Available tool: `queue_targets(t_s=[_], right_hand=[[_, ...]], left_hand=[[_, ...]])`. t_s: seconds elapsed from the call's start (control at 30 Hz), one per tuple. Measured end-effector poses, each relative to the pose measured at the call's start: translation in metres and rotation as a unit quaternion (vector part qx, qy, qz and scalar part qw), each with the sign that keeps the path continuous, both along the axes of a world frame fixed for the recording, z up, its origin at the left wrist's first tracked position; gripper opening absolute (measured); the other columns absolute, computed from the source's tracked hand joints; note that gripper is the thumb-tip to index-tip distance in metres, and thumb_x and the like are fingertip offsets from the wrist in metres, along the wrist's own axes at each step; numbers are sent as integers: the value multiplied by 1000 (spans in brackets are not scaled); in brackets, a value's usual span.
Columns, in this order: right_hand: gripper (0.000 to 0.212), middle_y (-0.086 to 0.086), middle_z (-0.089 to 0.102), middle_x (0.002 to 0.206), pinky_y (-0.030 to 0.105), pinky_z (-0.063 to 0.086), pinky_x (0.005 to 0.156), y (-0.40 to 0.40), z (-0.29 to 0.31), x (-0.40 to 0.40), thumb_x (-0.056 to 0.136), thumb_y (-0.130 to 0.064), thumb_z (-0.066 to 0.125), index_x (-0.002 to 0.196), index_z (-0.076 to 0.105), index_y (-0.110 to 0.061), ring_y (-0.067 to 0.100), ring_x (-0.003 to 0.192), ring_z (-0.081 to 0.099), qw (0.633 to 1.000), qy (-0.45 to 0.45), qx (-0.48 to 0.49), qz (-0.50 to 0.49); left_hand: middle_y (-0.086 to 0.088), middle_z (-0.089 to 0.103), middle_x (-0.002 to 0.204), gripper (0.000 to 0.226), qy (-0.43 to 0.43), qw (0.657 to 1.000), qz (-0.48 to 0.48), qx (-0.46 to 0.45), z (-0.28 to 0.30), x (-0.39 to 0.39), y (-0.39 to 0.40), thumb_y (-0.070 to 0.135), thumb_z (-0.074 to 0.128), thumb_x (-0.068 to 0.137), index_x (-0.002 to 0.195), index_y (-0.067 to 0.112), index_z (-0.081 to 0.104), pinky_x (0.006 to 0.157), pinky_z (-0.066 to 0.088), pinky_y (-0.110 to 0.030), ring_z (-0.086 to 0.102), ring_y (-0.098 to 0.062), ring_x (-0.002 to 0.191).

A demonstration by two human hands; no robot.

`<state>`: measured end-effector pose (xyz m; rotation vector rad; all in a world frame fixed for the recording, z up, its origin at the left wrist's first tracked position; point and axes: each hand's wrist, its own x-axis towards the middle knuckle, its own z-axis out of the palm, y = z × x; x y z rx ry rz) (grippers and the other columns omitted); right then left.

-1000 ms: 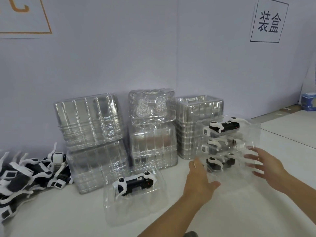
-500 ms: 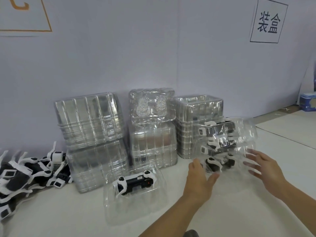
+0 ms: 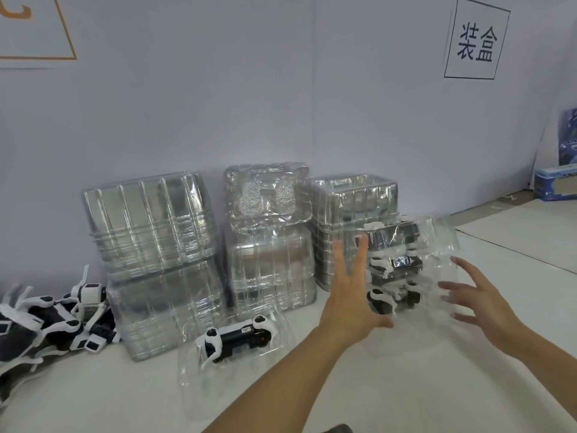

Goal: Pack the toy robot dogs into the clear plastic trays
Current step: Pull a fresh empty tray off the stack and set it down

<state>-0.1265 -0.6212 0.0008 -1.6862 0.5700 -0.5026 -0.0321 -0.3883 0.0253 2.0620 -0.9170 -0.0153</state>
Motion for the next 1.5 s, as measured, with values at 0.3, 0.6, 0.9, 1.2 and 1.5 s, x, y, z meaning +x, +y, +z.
queue_targets(t_s=[0.3,0.6,0.9,1.2,1.5], right_hand=[[81,17,58,129,63,33,94,-11,34,7,83,-81,34,130,58,-19,39,124,44,985,7,169,27],[41,6,56,132,61,34,98,14,40,18,92,-59,53,128,52,-41,36,124,50,997,41,67,23],[20,4,63,124,43,36,94,37,15,11,97,-37,62,111,57,-50,23,120,55,996,-88,10,-21],[18,-8,60,120,47,38,105,35,12,4,97,-45,58,109,54,-57,21,121,53,997,-65,-26,-28],[23,-18,56,115,43,36,102,25,-1,8,95,-42,63,102,55,-62,25,123,52,999,-36,31,-26]], left_hand=[[20,-20,162,135,30,998,-27,-55,-11,-1,-2,14,92,69,143,70,-7,112,41,-41,15,-20,153],[20,-8,166,124,39,998,-20,-52,-24,-1,-2,23,86,79,159,37,-9,124,22,-40,3,-9,154],[16,-6,167,104,5,997,-18,-73,-30,-11,-1,22,74,91,160,33,-2,124,12,-27,0,-4,153],[17,-5,166,91,-20,997,-14,-66,-38,-18,1,19,67,95,159,35,6,125,16,-30,-5,3,151],[9,15,162,88,-4,1000,-7,-26,-40,-14,4,23,74,90,155,38,17,115,38,-39,34,-20,144]])
